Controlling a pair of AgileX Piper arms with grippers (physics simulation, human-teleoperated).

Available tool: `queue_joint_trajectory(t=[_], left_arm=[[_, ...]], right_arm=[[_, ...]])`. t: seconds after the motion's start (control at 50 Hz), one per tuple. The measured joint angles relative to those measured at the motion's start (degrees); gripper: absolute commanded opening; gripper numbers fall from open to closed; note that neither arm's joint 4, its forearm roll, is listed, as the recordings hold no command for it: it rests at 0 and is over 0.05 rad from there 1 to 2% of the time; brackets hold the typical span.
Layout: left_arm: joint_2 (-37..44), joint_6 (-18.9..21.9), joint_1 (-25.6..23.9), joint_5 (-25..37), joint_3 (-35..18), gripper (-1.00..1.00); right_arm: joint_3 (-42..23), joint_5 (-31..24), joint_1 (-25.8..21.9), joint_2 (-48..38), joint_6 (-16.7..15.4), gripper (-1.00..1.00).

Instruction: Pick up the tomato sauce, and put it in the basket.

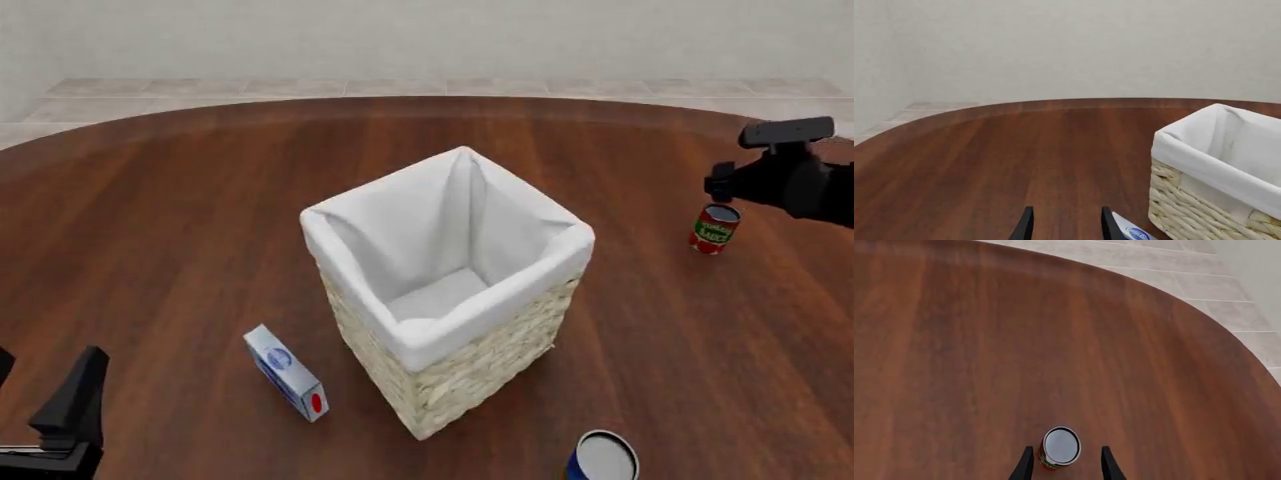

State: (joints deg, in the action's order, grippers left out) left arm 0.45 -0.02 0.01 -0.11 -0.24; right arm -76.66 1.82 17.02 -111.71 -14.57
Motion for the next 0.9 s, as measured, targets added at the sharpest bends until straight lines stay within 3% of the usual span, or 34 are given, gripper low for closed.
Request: queue_joint_trajectory(t=[0.9], left_arm=[[0.0, 0.0, 0.0, 0.0, 0.0, 1.00]], right_arm=[[-1.9, 1.9, 0.4, -8.8, 0.2, 1.00]])
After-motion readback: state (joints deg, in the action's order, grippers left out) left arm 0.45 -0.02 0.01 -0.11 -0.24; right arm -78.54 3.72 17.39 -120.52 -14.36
